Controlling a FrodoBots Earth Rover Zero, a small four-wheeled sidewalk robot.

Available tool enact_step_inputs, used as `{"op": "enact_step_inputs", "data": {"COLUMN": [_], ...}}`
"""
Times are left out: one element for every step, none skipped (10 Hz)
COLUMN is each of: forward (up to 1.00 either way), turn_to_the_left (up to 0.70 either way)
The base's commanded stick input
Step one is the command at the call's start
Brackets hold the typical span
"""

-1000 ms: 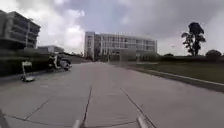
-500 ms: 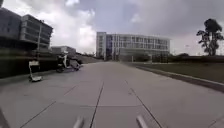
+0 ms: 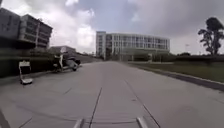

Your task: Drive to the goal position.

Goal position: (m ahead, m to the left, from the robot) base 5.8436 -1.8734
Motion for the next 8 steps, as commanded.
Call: {"op": "enact_step_inputs", "data": {"forward": [0.70,0.70,0.70,0.70,0.70,0.70,0.70,0.70], "turn_to_the_left": [0.00,0.00,0.00,0.00,0.00,0.00,0.00,0.00]}}
